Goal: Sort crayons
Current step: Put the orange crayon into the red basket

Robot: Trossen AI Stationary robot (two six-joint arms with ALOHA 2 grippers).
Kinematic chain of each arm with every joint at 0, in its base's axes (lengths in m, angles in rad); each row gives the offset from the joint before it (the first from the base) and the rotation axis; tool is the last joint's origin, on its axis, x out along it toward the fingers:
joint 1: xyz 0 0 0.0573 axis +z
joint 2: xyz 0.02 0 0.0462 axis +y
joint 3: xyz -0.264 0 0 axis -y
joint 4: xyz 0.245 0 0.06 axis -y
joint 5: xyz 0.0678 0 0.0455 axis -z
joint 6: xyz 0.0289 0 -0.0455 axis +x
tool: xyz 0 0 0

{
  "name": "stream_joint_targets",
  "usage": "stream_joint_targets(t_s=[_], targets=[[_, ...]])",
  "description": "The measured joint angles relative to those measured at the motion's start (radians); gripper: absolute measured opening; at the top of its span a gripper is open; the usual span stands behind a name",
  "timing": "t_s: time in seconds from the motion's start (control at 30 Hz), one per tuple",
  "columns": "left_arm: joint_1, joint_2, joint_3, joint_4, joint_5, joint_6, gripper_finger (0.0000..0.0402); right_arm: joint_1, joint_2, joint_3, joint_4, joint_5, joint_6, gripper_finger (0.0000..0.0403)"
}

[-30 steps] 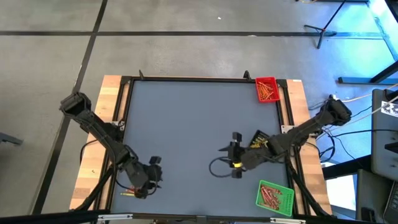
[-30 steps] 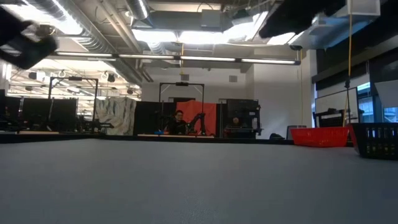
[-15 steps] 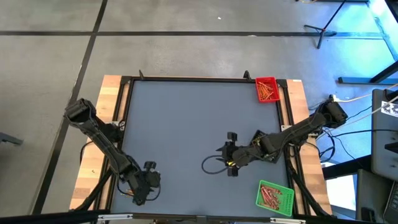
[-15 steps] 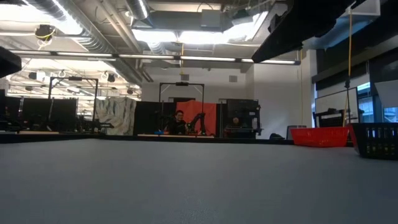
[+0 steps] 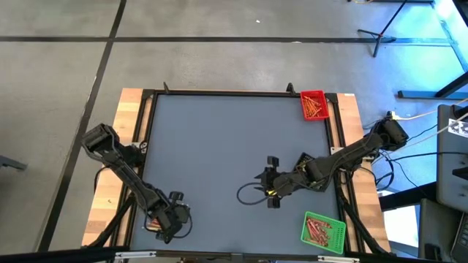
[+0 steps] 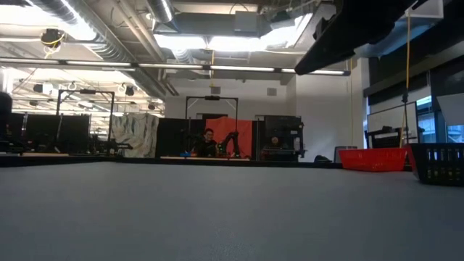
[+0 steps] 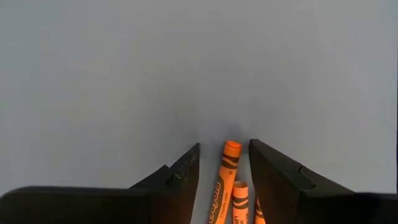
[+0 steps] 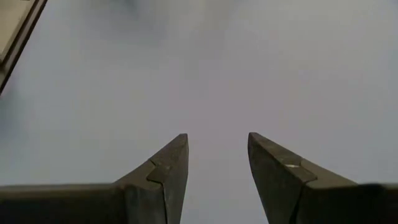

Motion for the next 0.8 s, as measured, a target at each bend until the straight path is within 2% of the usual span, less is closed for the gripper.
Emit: stream_joint_targets(t_s=[0.1, 0.5, 0.7, 0.8], targets=[[0.007, 0.000, -0.001, -0.003, 0.000, 0.013, 0.0111, 0.000, 0.000, 0.000, 0.001, 0.000, 0.001, 0.0163], [0.008, 0.002, -0.003, -0.013, 0.004, 0.127, 0.0012, 0.000, 0.024, 0.000, 0.005, 0.000, 0.002, 0.0163], [0.014, -0.007, -0.003, -0.019, -0.008, 0.182, 0.0007, 0.000, 0.045, 0.000, 0.002, 0.000, 0.001, 0.0163], [0.017, -0.016, 0.034, -0.089, -0.048, 0.226, 0.0006, 0.000, 0.044, 0.000, 0.004, 0.002, 0.000, 0.0163]])
